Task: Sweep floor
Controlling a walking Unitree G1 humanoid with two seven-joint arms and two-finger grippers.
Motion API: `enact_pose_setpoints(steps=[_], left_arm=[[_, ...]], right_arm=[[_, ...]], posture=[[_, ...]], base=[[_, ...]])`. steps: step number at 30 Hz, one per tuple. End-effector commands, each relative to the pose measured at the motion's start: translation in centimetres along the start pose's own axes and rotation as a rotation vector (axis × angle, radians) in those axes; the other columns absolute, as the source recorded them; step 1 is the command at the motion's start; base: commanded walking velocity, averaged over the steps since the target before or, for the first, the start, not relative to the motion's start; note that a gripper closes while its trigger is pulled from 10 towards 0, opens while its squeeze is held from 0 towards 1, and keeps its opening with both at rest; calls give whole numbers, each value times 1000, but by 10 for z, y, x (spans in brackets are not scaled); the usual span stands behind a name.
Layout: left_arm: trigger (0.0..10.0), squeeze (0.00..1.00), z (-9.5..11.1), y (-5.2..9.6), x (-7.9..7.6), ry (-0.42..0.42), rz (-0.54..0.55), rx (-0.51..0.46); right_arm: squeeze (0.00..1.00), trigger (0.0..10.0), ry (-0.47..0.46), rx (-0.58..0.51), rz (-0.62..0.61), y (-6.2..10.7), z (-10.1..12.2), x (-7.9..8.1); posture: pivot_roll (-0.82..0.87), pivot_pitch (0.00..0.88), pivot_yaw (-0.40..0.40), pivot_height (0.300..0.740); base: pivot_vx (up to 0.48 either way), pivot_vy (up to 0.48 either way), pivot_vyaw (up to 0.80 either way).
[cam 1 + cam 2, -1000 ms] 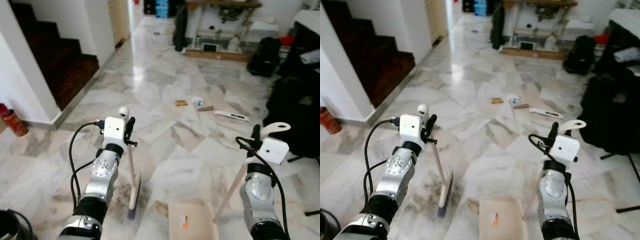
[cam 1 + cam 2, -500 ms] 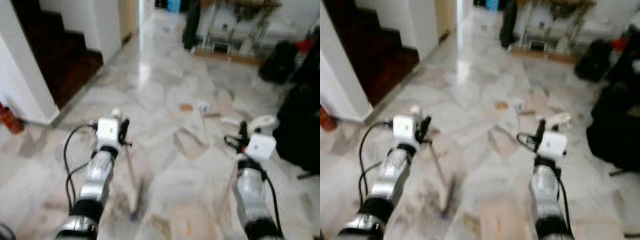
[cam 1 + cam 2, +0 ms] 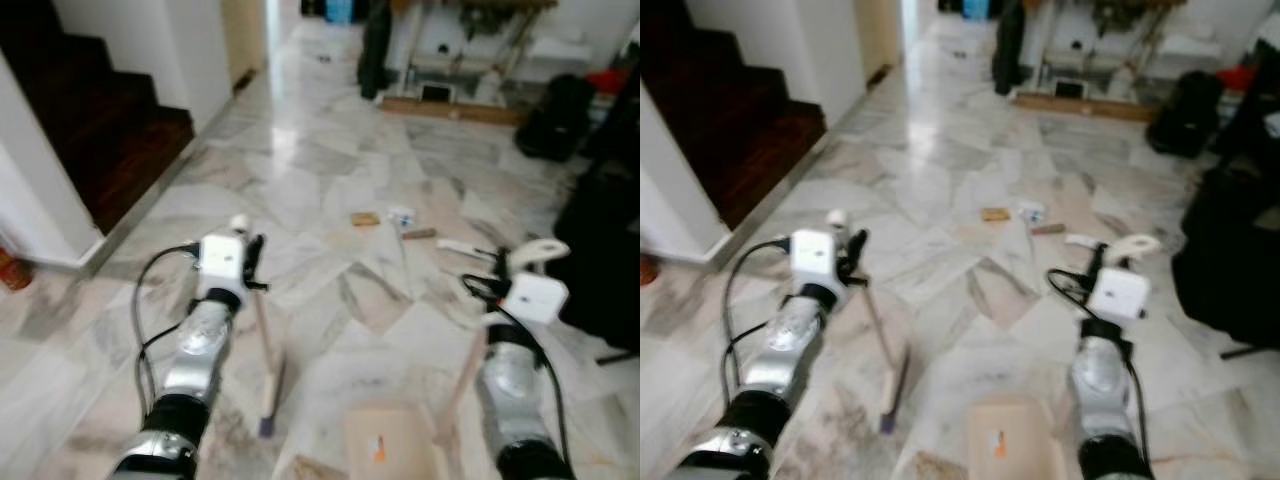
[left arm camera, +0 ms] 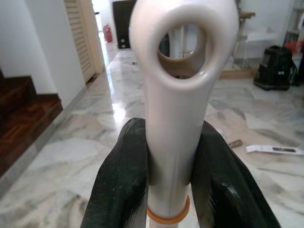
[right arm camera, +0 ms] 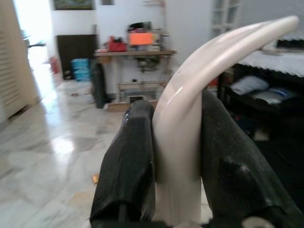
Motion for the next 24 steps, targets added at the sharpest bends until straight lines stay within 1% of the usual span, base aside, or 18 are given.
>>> enact_pose_setpoints(steps=[1, 24], left_arm=[[10000, 0, 11, -6, -6, 2, -11, -42], [10000, 0, 10, -6, -1, -1, 0, -37]], right_arm=[[0, 10000, -5, -34, -18, -4, 7, -5], [0, 10000, -5, -25, -10, -3, 6, -3]], posture=[[79, 2, -5, 740], [83, 11, -5, 740]], base=[[390, 0, 0], [386, 0, 0]])
Point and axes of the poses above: a point about 5 cm out from each wrist's last joint towards the gripper, its own y axis pointing back from the gripper into the wrist, its own z axis along the axis of the wrist's last joint, x = y × z, the point moved 1 cm from there along -y, pointing out of the wrist towards the gripper, and after that the axes turned 9 degrees about -y, right-handed, at the moved point
